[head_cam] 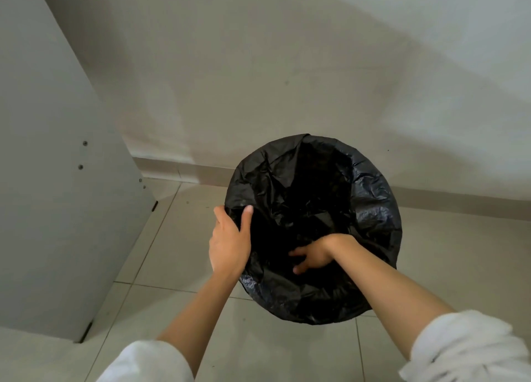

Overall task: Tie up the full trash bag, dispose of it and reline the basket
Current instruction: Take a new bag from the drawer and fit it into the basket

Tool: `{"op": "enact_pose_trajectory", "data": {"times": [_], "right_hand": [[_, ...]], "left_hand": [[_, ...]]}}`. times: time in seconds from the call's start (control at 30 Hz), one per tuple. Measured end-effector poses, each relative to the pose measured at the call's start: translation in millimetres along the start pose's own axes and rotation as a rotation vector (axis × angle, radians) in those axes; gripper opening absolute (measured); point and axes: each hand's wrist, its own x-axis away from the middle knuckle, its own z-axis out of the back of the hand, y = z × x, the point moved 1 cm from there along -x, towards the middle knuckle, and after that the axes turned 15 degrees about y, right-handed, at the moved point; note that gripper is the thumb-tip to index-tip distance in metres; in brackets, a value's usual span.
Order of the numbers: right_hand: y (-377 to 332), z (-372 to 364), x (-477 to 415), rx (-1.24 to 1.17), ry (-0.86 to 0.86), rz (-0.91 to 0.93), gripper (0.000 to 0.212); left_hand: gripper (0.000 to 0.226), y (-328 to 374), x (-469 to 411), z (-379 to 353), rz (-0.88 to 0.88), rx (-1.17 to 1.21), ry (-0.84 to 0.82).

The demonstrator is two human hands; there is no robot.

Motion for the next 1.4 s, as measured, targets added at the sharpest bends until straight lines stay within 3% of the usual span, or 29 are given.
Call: {"op": "enact_pose_trajectory", "data": {"times": [0.07, 0.13, 0.2, 0.23, 0.3, 0.37, 0.5, 0.57, 0.6, 0.67, 0.73, 0.8, 0.9, 1.03, 1.13, 1.23, 1.4], "right_hand": [[-2, -8, 2, 0.032, -0.105, -0.001, 0.06], [-5, -4, 2, -0.154, 0.153, -0.045, 0.043], [-6, 8, 4, -0.658, 0.477, -0.185, 0.033], [-9, 13, 2, -0.989, 0.48, -0.247, 0.038], [-25, 19, 0, -1.494, 0.321, -0.31, 0.059], [-48, 24, -4, -1.776, 0.205, -0.287, 0.068], [-88, 45, -4, -2.092, 0.143, -0.002, 0.05], [-92, 50, -1, -1.938, 0.226, 0.025, 0.047], [-88, 49, 0, -1.745, 0.332, -0.006, 0.048], [-72, 45, 3, -1.198, 0.609, -0.034, 0.047], [-47, 40, 7, -0.624, 0.803, 0.068, 0.043], [-20, 35, 13, -0.203, 0.774, 0.157, 0.045], [15, 25, 11, 0.208, 0.485, 0.107, 0.055], [34, -1, 4, 0.511, 0.168, 0.027, 0.057], [32, -17, -1, 0.695, 0.071, -0.052, 0.062], [21, -15, -3, 0.605, 0.166, -0.098, 0.056], [5, 13, 7, 0.36, 0.501, -0.028, 0.042]], "left_hand": [[0.036, 0, 2, 0, 0.016, -0.01, 0.029], [0.034, -1, 4, 1, 0.023, -0.018, 0.048], [0.033, -2, 6, 2, 0.02, -0.012, 0.055], [0.032, -2, 7, 2, 0.02, -0.006, 0.056], [0.031, -2, 9, 3, 0.025, 0.002, 0.056], [0.031, -1, 11, 4, 0.023, 0.003, 0.044], [0.033, -8, 10, 6, -0.008, -0.018, 0.008], [0.04, -13, 5, 9, -0.032, -0.038, 0.002], [0.043, -14, 2, 11, -0.051, -0.046, -0.003], [0.039, -15, -8, 12, -0.093, -0.068, -0.011], [0.034, -12, -21, 10, -0.127, -0.105, -0.008], [0.035, -7, -31, 7, -0.159, -0.128, -0.006], [0.037, -1, -43, 6, -0.216, -0.142, 0.004], [0.03, 1, -63, 18, -0.296, -0.148, -0.016], [0.029, 3, -69, 25, -0.335, -0.134, -0.032], [0.028, 3, -69, 26, -0.352, -0.122, -0.033], [0.027, -3, -68, 25, -0.286, -0.08, 0.017]]}}
